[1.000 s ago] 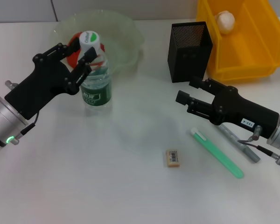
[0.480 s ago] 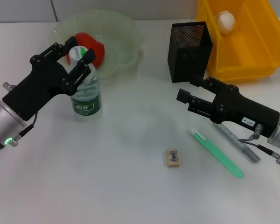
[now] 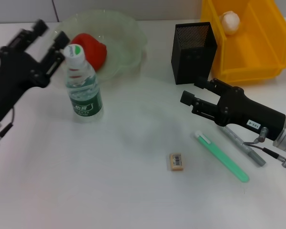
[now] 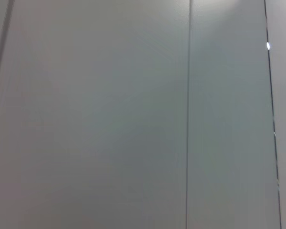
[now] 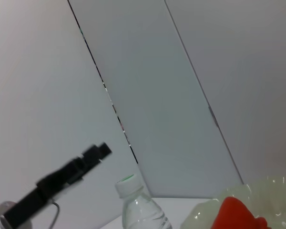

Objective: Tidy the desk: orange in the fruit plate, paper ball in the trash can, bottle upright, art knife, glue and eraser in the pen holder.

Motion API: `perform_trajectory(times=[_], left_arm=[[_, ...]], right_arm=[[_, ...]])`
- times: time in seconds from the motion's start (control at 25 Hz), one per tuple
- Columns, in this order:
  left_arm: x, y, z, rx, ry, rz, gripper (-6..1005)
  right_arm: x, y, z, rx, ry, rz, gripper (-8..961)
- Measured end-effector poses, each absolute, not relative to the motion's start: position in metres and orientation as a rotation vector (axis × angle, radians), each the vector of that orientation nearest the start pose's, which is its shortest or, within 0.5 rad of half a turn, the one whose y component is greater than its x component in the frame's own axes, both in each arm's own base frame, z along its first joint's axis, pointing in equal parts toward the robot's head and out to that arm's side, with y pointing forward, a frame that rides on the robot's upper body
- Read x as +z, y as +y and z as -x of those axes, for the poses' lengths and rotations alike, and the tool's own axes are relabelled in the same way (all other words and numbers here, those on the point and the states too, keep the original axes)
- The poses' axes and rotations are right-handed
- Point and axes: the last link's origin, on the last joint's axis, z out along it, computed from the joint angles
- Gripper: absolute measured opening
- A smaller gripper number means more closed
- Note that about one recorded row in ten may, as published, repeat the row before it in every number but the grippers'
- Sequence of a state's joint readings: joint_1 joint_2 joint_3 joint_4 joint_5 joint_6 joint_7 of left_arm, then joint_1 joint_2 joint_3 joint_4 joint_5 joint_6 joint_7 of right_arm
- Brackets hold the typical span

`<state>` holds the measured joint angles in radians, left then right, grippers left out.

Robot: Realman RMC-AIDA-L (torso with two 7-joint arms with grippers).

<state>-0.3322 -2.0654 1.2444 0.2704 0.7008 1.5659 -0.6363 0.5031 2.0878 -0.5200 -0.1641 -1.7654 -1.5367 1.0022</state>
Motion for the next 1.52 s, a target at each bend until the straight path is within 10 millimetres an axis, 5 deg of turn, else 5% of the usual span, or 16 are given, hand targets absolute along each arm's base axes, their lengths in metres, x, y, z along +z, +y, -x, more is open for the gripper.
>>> perform_trajectory(times=[0.12, 0.32, 0.64, 1.0, 1.28, 1.52], left_arm=[[0.021, 0.276, 0.283, -1.283, -0.271, 1.913, 545], [0.047, 0.257, 0.292, -1.352, -0.234, 1.92, 740], [0.077, 0.229, 0.325, -1.277, -0.355, 2.065, 772], [0.078, 0.204, 0.347, -1.093, -0.43, 2.33, 788], [0.073, 0.197, 0.351, -1.026, -0.515, 2.477, 788], [0.07, 0.198, 0.35, -1.021, -0.551, 2.512, 788]], right_arm=[[-0.047, 0.295, -0.271, 1.157, 0.751, 2.388, 788], [-0.045, 0.297, -0.271, 1.167, 0.748, 2.369, 788], [-0.031, 0.318, -0.26, 1.19, 0.735, 2.365, 788], [0.004, 0.361, -0.224, 1.128, 0.716, 2.505, 789], [0.041, 0.384, -0.174, 0.759, 0.678, 2.723, 789], [0.045, 0.39, -0.133, 0.154, 0.726, 2.842, 788]])
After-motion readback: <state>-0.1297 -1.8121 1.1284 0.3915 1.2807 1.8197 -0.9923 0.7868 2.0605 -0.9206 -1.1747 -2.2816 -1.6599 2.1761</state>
